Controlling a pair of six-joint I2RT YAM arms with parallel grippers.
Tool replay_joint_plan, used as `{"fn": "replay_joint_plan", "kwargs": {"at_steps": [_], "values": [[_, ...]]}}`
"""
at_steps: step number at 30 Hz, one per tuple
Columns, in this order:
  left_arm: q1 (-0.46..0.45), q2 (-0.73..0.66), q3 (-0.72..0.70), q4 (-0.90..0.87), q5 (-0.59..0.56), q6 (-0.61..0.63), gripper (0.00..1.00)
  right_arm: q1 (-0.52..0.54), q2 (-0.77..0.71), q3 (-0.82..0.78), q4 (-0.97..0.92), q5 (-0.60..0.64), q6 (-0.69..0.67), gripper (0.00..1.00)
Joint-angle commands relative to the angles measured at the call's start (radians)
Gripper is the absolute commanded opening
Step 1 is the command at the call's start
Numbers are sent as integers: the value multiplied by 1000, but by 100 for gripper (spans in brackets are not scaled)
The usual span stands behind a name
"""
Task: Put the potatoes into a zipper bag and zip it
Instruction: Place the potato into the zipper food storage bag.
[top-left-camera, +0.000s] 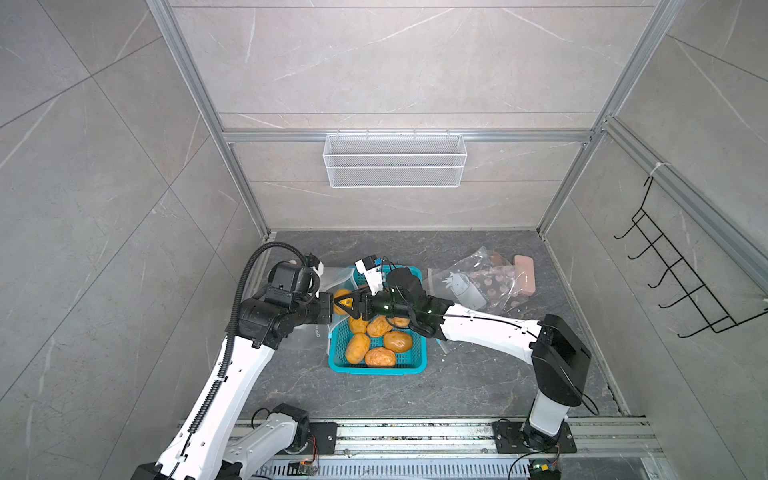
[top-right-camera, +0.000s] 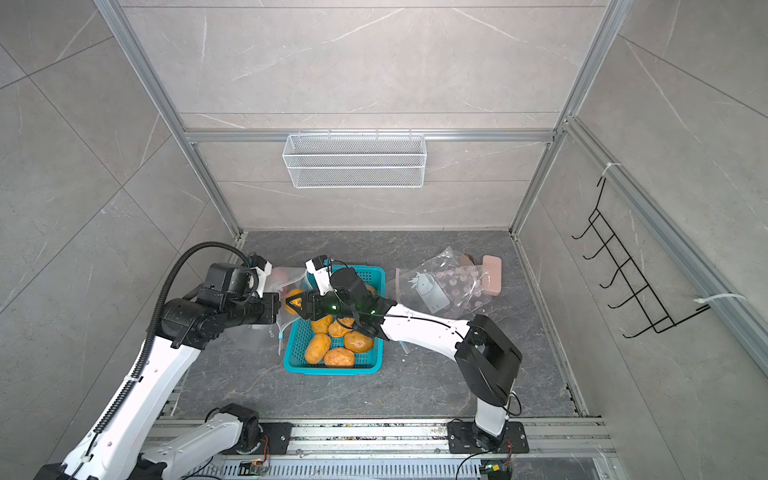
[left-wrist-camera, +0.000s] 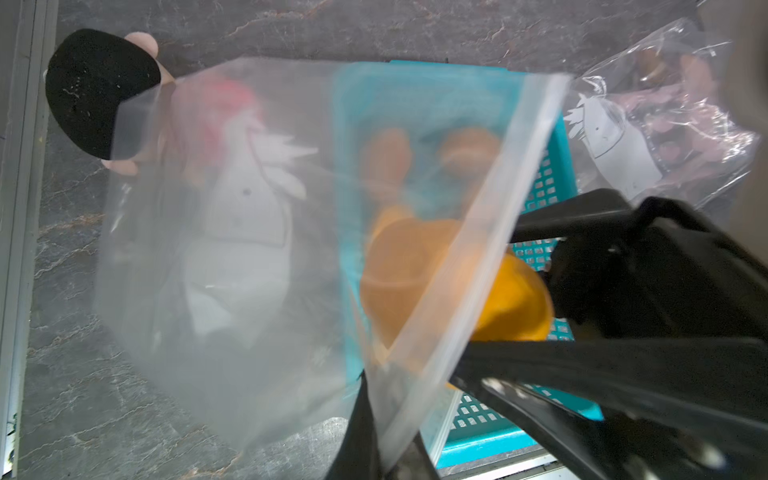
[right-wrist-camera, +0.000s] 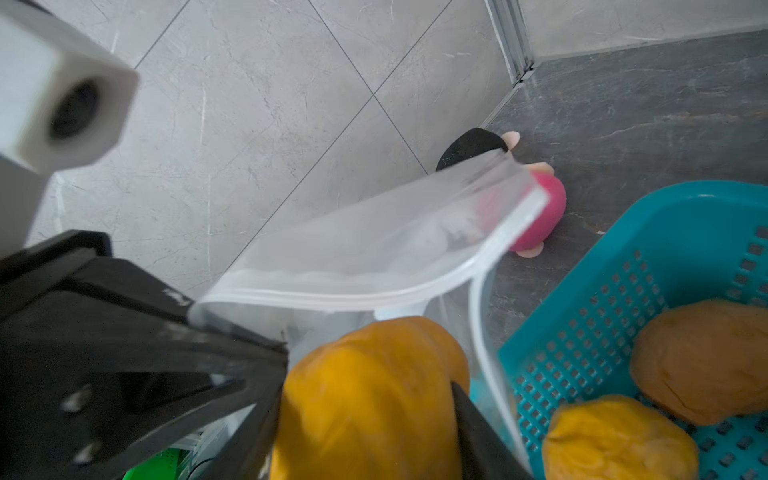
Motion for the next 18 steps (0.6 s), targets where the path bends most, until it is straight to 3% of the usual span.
{"fn": "replay_joint_plan", "kwargs": {"at_steps": [1,10,18], "values": [[-1,-13,21,-23,35,-13,0,9,3,46,8,39,-5,44],[-1,-6,-13,-10,24,-18,0,10,-44,62,-86,58,-52,70],[-1,-11,-17,-10,16,-19,0,8,-134,31,-194,79,-177,74]]}}
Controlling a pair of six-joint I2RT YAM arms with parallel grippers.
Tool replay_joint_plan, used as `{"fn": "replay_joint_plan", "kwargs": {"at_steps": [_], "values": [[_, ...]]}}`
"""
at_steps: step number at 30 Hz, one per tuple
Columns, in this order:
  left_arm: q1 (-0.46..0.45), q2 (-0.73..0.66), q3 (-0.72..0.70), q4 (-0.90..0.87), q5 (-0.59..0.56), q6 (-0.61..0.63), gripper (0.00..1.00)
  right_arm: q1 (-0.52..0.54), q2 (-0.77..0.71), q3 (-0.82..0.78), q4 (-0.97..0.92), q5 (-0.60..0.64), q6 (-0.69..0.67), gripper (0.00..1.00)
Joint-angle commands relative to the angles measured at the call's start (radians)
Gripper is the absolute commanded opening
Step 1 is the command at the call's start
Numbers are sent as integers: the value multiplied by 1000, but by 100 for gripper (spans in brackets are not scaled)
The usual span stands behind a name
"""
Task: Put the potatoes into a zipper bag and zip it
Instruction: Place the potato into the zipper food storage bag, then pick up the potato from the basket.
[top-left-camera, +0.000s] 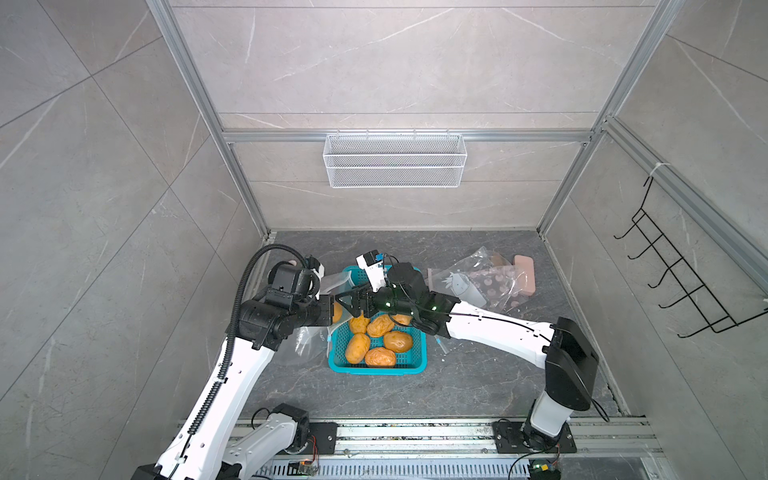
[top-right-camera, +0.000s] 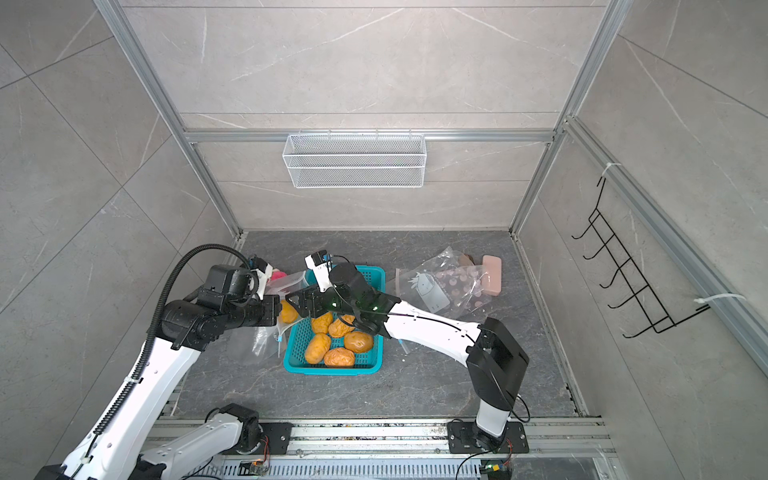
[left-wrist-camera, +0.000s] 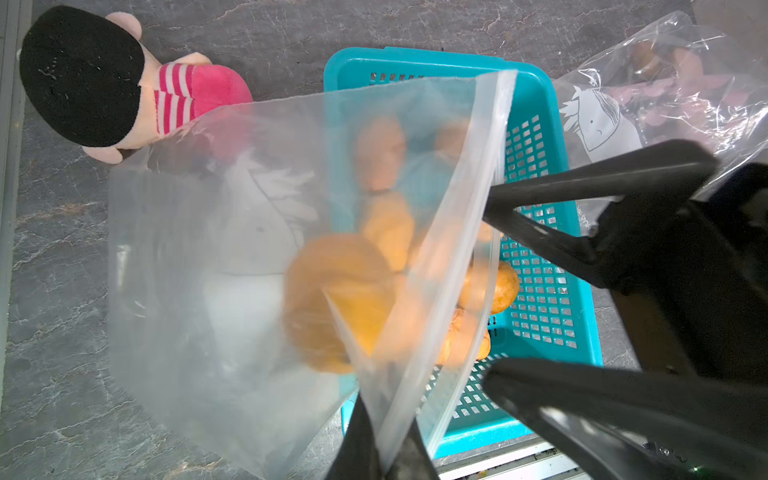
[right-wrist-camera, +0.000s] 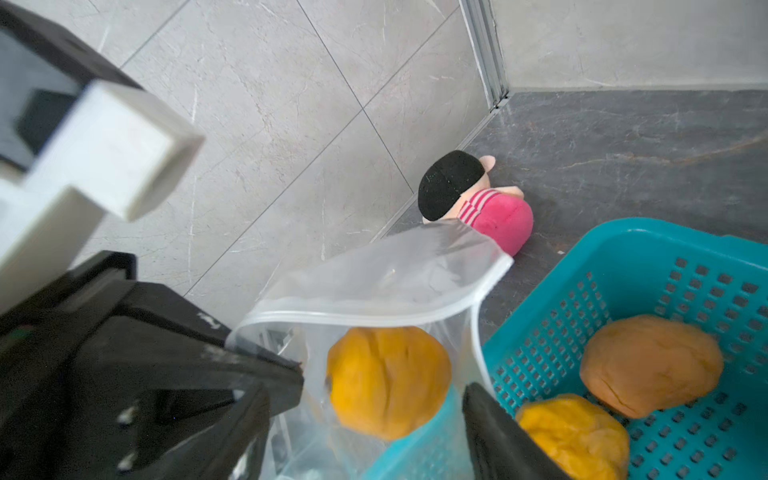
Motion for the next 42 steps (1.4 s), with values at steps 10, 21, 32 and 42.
{"fn": "replay_joint_plan", "kwargs": {"at_steps": [10,21,32,42], "values": [[-1,-29,-37,14,-48,-8,0,-10,-12,34,-435,225,-180,69],[-1,-50,-111,59,-55,-7,0,-12,210,209,-696,266,-266,75],[-1,-48,-140,79,-60,-5,0,-11,299,243,-761,317,-291,77],[-1,-82,-136,58,-63,-3,0,-52,234,184,-697,164,-747,78]]}}
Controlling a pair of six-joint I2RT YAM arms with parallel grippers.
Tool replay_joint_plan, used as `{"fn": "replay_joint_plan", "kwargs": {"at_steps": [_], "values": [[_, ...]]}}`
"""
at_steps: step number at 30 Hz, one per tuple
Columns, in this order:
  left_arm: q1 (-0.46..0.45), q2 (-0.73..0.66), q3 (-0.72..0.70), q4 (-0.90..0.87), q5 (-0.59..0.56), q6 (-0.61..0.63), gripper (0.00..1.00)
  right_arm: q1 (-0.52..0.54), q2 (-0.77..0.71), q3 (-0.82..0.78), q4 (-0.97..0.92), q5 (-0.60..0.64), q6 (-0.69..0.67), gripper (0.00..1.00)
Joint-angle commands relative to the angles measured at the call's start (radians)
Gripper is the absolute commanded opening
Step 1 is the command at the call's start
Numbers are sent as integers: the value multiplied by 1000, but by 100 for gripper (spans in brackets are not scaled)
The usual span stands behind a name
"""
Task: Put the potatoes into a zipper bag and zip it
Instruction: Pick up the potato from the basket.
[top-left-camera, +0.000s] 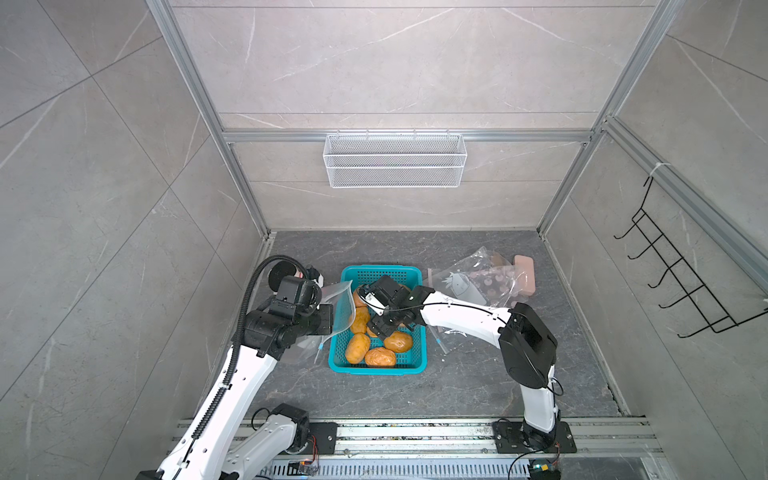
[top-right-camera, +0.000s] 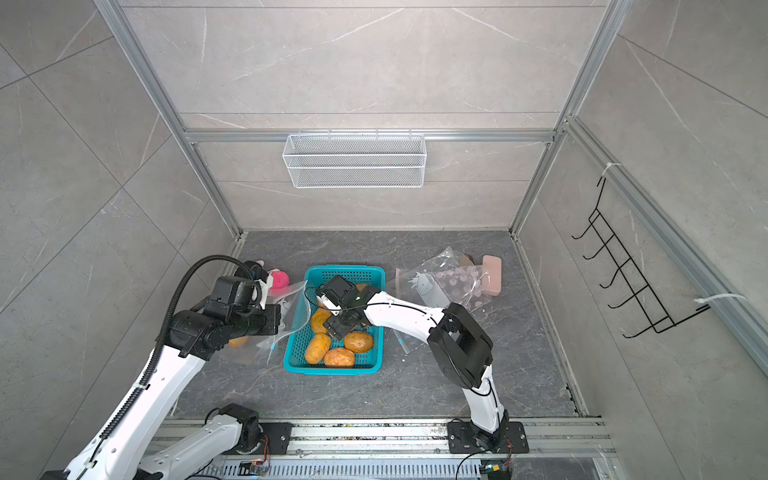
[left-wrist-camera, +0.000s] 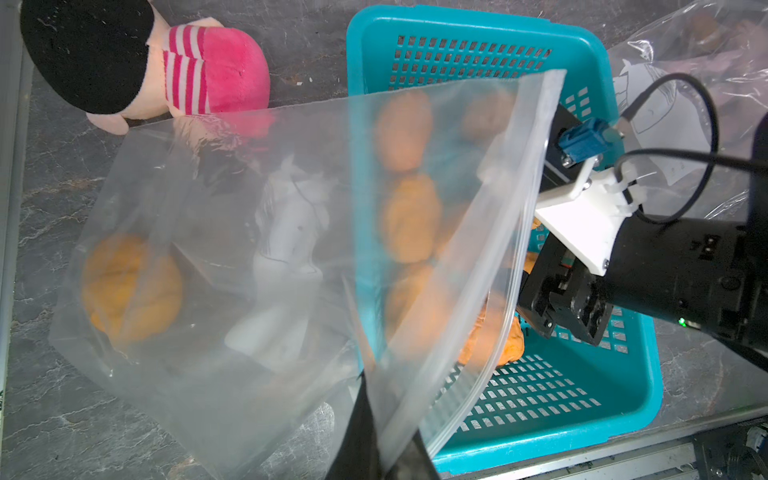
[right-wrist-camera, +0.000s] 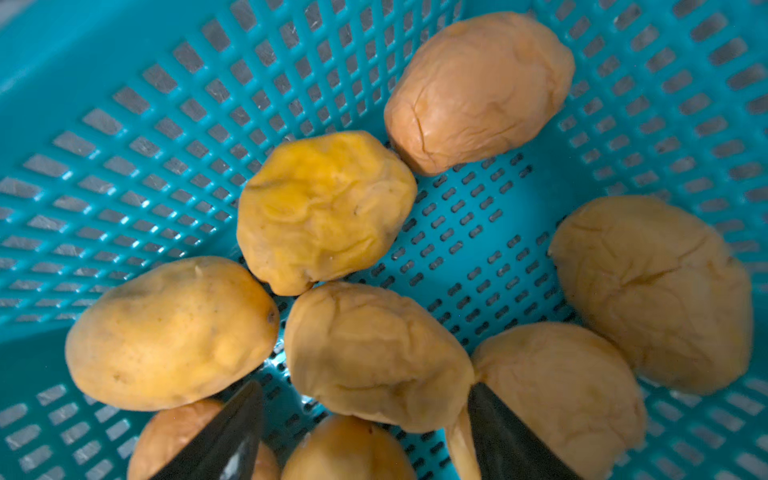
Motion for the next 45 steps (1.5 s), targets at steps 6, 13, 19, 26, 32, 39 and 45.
{"fn": "replay_joint_plan", "kwargs": {"at_steps": [6,13,19,26,32,39,45], "values": [[-1,-24,-10,-1,-8,-5,0,-19,-10,30,2,-137,-367,78],[-2,-52,4,-30,-28,4,0,-55,57,128,-113,-191,-465,76],[-1,-48,5,-31,-22,1,0,-108,89,141,-153,-311,-531,76],[-1,-39,-4,-15,-17,-1,0,-115,151,188,-183,-349,-617,77],[-1,-35,-2,-17,-15,1,0,-115,256,315,-282,-345,-644,75],[-2,-36,-7,-23,-18,5,0,-114,351,432,-374,-288,-627,68],[-1,-34,-3,-23,-20,9,0,-114,321,403,-355,-252,-622,73]]}}
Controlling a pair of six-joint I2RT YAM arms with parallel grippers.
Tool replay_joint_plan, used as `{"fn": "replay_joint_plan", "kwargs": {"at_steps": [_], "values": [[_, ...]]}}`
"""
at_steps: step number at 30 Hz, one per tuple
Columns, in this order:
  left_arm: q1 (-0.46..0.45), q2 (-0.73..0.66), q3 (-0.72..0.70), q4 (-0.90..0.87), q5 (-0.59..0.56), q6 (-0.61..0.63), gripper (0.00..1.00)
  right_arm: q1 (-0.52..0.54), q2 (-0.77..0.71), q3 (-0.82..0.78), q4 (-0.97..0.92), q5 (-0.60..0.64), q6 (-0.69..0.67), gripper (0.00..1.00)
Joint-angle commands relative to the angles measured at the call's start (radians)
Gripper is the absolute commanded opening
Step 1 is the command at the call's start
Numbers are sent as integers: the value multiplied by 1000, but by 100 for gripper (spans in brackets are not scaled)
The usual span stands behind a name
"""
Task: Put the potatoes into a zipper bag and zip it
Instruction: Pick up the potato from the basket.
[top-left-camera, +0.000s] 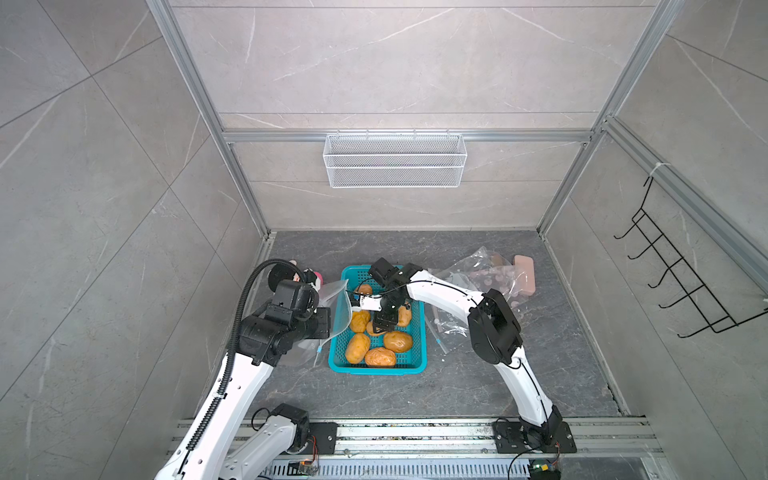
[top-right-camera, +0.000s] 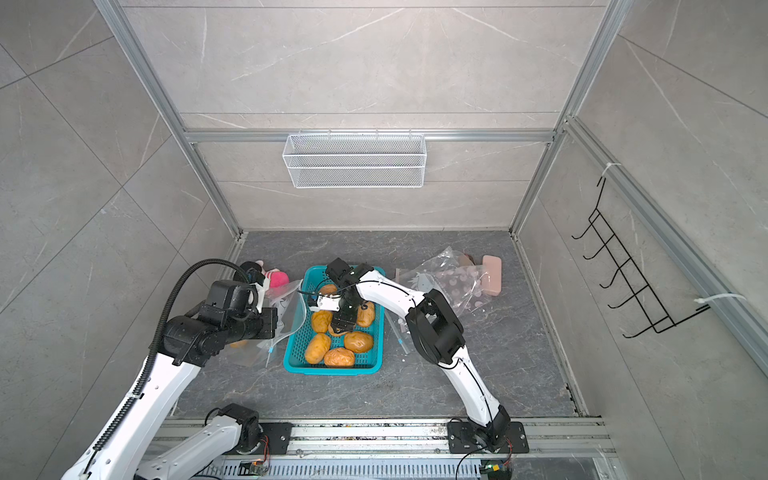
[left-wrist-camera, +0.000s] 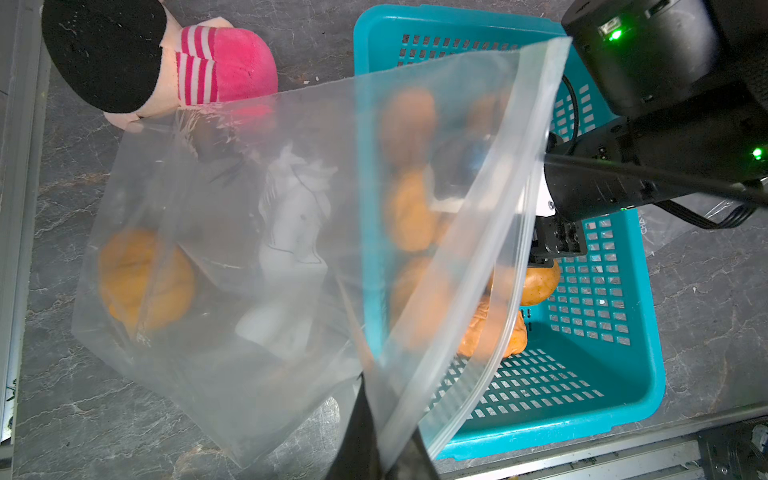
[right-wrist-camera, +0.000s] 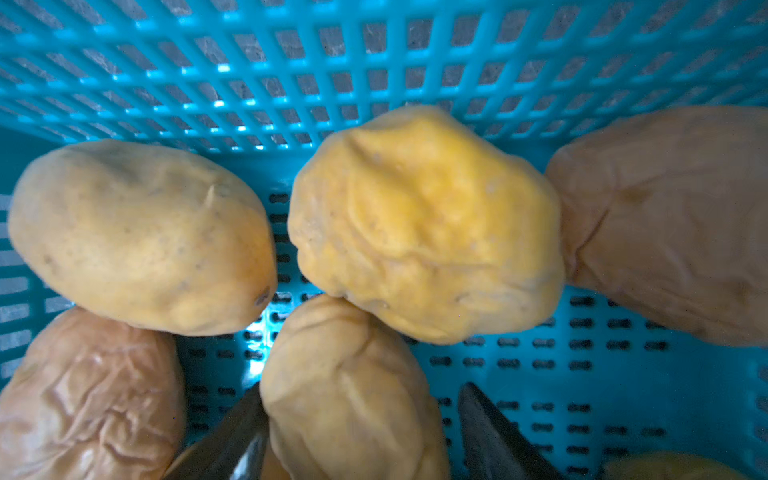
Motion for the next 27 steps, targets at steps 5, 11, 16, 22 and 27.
{"fn": "replay_joint_plan", "kwargs": {"at_steps": [5,11,16,22,27], "values": [[-2,3,2,3,-8,10,0,0,-4,-6,-37,41,-14,72],[-2,3,-10,12,-3,4,0,2,27,37,-60,56,25,55],[-1,4,-5,10,-8,9,0,0,-31,-6,16,37,68,48],[-1,3,1,10,-7,5,0,-2,-153,-100,138,33,160,38],[-2,-5,0,7,-12,3,0,-6,-346,-309,383,20,306,37]]}}
